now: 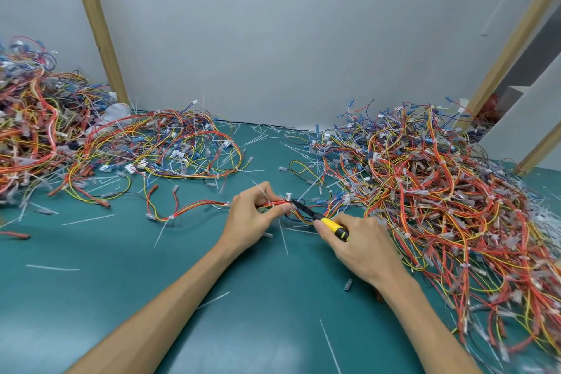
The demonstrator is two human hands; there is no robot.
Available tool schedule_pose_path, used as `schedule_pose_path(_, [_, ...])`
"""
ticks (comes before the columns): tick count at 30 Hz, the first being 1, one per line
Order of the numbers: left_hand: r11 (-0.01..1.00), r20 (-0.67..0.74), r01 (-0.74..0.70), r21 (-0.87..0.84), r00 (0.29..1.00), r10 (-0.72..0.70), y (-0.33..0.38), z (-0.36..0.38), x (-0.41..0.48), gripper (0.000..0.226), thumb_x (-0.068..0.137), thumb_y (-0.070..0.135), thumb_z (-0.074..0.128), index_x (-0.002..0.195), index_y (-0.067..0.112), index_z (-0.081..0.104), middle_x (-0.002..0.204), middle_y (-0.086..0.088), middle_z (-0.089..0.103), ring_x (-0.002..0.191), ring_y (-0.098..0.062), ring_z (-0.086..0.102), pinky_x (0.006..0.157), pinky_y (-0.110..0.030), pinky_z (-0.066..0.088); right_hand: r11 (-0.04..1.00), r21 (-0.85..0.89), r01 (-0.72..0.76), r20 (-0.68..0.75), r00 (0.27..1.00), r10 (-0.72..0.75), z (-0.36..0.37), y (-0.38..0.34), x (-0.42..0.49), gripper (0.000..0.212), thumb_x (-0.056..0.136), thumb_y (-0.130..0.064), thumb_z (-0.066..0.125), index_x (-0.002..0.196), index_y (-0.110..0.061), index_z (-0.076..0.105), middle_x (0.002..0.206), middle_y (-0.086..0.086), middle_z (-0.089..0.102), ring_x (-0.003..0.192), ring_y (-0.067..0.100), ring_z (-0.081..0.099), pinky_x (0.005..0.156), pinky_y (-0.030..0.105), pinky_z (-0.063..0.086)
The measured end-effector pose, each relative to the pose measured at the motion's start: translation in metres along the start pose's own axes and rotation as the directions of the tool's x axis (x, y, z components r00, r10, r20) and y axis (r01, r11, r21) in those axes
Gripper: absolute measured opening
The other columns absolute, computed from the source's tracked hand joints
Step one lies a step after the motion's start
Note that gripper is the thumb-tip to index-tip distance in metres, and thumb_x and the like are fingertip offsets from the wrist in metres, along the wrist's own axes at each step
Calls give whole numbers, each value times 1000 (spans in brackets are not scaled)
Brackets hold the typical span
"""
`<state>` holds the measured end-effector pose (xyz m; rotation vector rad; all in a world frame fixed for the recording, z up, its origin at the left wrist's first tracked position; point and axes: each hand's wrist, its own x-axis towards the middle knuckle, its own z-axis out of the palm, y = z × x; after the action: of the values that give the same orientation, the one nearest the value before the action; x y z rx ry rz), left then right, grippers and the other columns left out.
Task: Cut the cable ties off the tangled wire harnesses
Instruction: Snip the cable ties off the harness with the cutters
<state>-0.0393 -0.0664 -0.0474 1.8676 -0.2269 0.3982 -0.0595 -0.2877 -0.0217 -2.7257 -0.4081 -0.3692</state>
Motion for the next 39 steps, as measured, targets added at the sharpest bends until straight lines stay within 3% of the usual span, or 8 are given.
schedule_pose_path(6, [1000, 5, 3, 1, 1000, -3, 1, 1, 0, 25, 81, 17, 79, 69, 14, 57, 70, 10, 74, 65, 5, 63, 62, -8, 40, 995, -99, -16, -7, 1000, 15, -2, 0, 1, 75, 80, -84, 19, 67, -20, 57, 53, -1, 55, 60, 20, 58, 65, 35, 51])
schedule_pose_path(15, [1000, 7, 1, 2, 1000, -1, 1, 1, -1, 22, 81, 17, 78, 72, 10, 59, 69, 11, 74, 63, 6, 62, 61, -9, 40, 998, -63, -12, 26, 1000, 14, -3, -2, 1, 64, 85, -76, 33, 62, -20, 51, 55, 5, 55, 63, 28, 56, 60, 37, 46])
schedule_pose_path(22, [1000, 6, 13, 2, 1000, -13, 4, 0, -1, 22, 81, 18, 79, 73, 9, 60, 70, 11, 74, 64, 2, 63, 61, -11, 41, 998, -55, -5, 39, 999, 7, -1, -2, 1, 73, 81, -81, 23, 62, -17, 52, 54, 6, 54, 60, 26, 55, 57, 37, 41])
schedule_pose_path(27, [1000, 9, 20, 0, 1000, -20, 6, -1, -1, 23, 81, 18, 78, 73, 8, 59, 71, 10, 75, 69, -8, 68, 63, -15, 45, 999, -49, -5, 46, 999, 8, -1, -3, 1, 70, 82, -80, 24, 60, -17, 48, 54, 7, 53, 58, 27, 54, 55, 38, 41])
schedule_pose_path(39, [1000, 6, 30, -4, 1000, -30, 5, -1, -1, 23, 81, 19, 78, 73, 9, 59, 70, 11, 74, 67, -10, 67, 64, -19, 45, 998, -64, -15, 46, 999, 18, 0, -1, 3, 64, 87, -75, 32, 57, -19, 43, 52, 4, 50, 58, 26, 53, 55, 37, 40])
